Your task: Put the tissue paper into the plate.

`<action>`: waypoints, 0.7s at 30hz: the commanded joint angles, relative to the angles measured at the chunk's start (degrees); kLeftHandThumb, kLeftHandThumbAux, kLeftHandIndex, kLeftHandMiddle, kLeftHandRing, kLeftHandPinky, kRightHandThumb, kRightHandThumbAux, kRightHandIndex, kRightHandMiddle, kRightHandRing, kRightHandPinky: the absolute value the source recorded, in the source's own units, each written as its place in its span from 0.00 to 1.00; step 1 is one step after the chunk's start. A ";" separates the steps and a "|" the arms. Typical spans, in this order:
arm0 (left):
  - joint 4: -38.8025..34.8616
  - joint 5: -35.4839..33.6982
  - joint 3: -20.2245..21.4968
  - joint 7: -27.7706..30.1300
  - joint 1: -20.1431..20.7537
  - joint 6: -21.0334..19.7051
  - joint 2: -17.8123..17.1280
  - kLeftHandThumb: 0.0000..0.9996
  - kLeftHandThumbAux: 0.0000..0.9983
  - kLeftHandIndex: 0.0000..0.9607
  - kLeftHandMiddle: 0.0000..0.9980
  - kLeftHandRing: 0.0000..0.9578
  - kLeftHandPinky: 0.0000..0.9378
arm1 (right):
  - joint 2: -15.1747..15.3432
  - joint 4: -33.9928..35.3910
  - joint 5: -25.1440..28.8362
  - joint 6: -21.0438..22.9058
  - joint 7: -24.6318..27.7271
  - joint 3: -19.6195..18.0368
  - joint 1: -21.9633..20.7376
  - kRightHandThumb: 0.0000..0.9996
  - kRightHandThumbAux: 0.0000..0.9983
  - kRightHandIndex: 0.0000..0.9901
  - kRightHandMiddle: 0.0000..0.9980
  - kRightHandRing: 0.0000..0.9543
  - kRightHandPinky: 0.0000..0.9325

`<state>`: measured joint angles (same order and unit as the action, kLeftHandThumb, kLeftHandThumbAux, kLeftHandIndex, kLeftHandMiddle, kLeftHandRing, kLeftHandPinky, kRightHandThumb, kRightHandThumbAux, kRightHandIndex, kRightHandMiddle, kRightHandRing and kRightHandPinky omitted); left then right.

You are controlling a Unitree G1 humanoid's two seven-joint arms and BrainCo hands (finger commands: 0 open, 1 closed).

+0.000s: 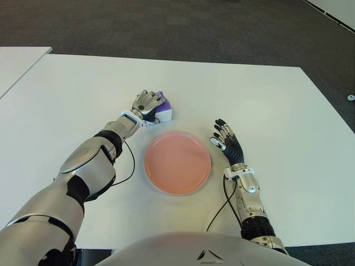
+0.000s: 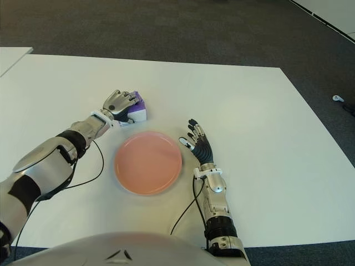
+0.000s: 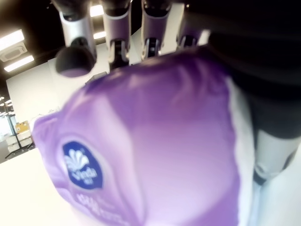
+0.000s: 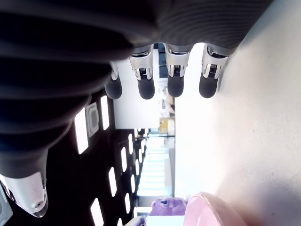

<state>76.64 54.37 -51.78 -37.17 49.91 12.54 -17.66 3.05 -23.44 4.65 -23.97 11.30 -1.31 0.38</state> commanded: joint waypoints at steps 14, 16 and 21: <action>0.09 -5.21 7.42 4.09 -1.43 5.63 -4.23 0.71 0.70 0.46 0.84 0.86 0.85 | -0.45 -5.69 0.02 5.36 -0.10 0.04 6.46 0.00 0.59 0.00 0.00 0.00 0.00; -0.29 -6.56 9.11 4.46 -0.34 6.51 -4.71 0.71 0.70 0.46 0.83 0.84 0.84 | -0.49 -5.87 0.04 5.27 -0.14 -0.01 6.39 0.00 0.59 0.00 0.00 0.00 0.00; -1.43 -9.06 12.75 5.03 3.07 8.47 -5.97 0.71 0.71 0.46 0.82 0.84 0.85 | -0.75 -6.12 -0.19 4.70 -0.46 0.03 6.42 0.00 0.59 0.00 0.00 0.00 0.00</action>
<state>75.71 46.81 -40.95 -33.34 51.06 19.92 -22.57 3.03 -23.28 4.64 -24.01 11.25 -1.39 0.38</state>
